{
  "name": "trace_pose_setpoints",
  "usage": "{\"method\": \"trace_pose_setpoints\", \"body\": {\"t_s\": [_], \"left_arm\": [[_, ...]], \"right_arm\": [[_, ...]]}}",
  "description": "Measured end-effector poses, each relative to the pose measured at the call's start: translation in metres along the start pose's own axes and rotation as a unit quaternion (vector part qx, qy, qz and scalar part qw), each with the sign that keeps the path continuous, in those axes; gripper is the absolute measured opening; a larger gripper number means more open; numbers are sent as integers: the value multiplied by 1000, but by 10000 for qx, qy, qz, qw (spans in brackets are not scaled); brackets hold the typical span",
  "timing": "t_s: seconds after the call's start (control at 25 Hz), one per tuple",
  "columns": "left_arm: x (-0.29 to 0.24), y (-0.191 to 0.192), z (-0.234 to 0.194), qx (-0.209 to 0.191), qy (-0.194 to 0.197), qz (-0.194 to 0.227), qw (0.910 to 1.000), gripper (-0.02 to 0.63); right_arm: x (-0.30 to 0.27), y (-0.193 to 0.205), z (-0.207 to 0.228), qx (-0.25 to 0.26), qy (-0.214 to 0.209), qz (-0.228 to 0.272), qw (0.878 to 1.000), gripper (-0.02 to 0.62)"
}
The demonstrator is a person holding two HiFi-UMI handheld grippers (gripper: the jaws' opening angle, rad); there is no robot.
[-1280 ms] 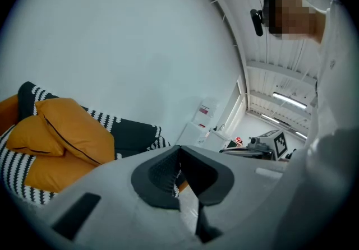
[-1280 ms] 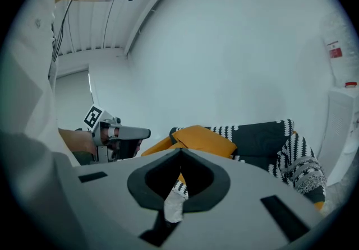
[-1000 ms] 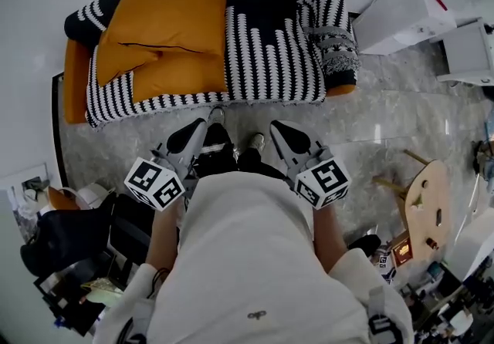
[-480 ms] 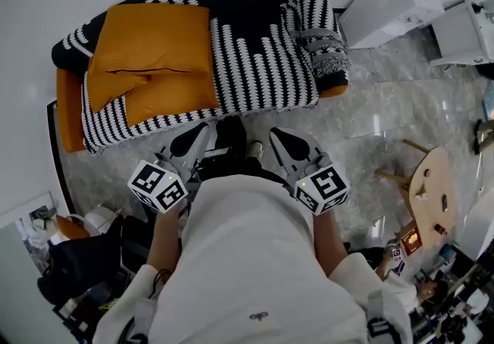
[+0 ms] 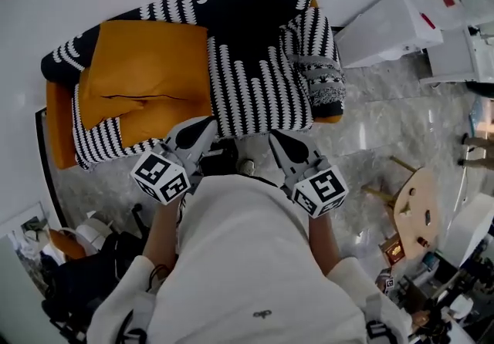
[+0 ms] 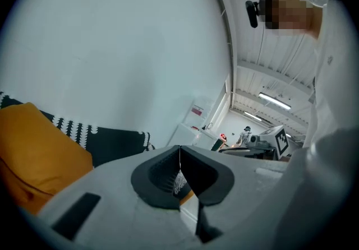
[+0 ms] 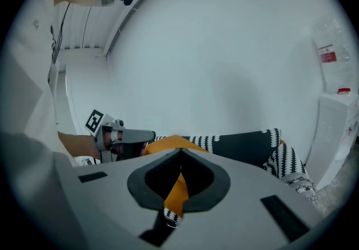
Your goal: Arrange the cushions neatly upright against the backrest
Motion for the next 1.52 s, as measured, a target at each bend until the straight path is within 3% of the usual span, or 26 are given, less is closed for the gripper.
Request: {"method": "trace_pose_setpoints", "body": {"t_s": [0.28,0.56,0.76,1.0,1.2,1.36,1.52], "left_arm": [[-16,-40,-69,113,-155,161,9997,12],[-4,-63,-155,302,-938,246,9948,14],[26,-54,-220,638,-1401,465,9870,14],[60,-11,-296,1253,-2118,357,9686,14],[82,30,-333,1683,-2652,195,9492,23],[92,65,-352,1922,-2941,-156,9361,135],[96,97,-368,2350,-3191,-326,9175,198]], "right_arm": [[-73,-43,17,75,-119,-66,9999,8],[-153,-64,20,122,-454,-446,9979,8],[-207,-76,11,298,-745,-761,9939,8],[-260,-79,2,478,-977,-1225,9865,8],[-285,-81,-6,559,-1158,-1479,9806,8],[-302,-79,-10,634,-1302,-1688,9750,8],[-310,-78,-14,701,-1400,-1885,9695,8]]}}
Point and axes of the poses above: the fingertips, and each gripper's own axes: x backward along the fingers, z to its right, y out of its underside, the point moved 2 cm from there along x, backward along the fingers
